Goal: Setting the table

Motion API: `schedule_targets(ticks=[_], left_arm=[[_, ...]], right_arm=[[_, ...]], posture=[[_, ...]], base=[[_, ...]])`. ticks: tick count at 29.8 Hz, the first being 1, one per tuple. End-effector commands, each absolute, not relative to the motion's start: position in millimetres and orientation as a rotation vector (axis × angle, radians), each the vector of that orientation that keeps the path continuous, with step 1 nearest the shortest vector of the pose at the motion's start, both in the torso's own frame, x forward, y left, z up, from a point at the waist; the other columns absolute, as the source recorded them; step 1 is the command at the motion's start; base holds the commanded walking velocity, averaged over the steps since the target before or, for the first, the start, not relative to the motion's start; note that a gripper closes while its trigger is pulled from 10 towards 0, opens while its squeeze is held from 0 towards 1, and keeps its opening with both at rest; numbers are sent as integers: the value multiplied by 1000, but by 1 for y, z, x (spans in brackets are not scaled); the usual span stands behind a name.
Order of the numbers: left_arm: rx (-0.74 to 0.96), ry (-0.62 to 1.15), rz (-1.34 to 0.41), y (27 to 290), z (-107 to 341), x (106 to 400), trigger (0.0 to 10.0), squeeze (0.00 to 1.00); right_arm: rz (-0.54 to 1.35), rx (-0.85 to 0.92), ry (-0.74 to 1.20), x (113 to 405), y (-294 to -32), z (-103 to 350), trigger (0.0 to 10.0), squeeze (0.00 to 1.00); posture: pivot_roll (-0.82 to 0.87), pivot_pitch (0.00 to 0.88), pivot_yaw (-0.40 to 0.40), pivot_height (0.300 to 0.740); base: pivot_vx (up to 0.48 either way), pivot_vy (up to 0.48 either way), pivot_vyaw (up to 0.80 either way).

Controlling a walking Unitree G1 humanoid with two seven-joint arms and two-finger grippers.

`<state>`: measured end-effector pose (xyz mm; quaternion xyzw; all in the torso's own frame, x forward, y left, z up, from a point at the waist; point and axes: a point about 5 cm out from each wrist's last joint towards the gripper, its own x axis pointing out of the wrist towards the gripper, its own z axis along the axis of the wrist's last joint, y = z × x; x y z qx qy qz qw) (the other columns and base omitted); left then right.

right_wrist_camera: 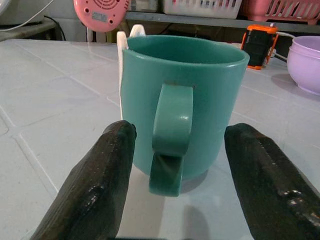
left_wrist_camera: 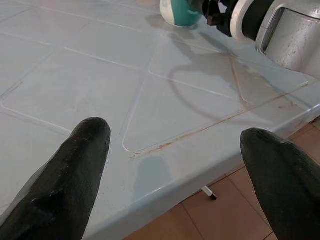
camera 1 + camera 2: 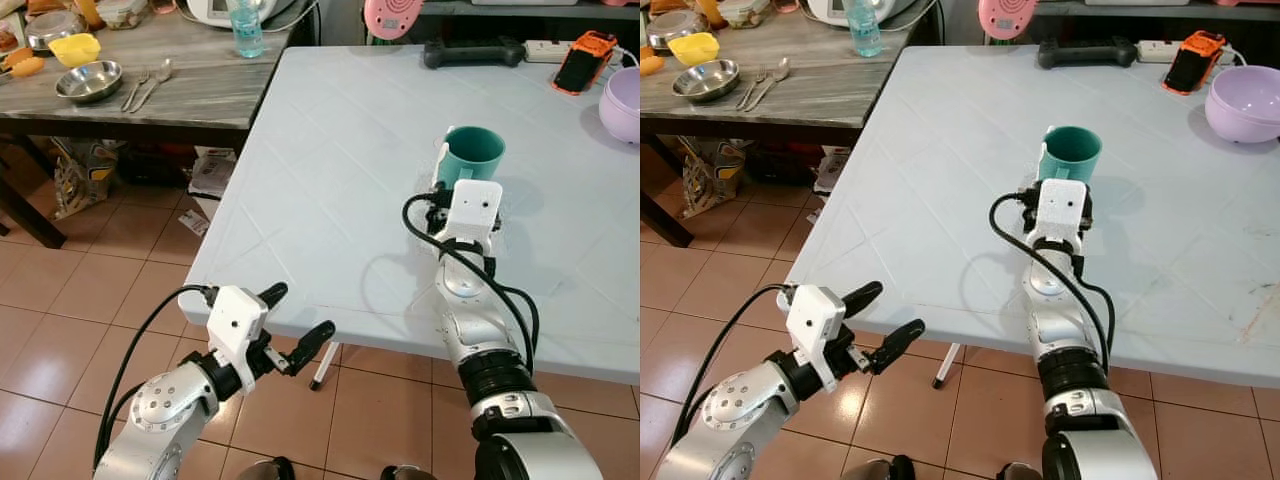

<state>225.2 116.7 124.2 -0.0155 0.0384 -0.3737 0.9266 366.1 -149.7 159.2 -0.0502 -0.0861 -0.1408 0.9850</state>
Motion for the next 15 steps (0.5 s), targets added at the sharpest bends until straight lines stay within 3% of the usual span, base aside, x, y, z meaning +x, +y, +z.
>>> schedule_targets(ticks=[1,15], left_arm=[[-23,86,-761,119,125,224,10000,0],[-11,89,-760,119,125,226,10000,0]], right_arm=[[-275,-98,-189,369,-146,164,0,0],[-269,-98,-212,371,-143,166,0,0]], posture=[[38,187,88,740],[35,185,89,740]], base=[[0,0,0],[0,0,0]])
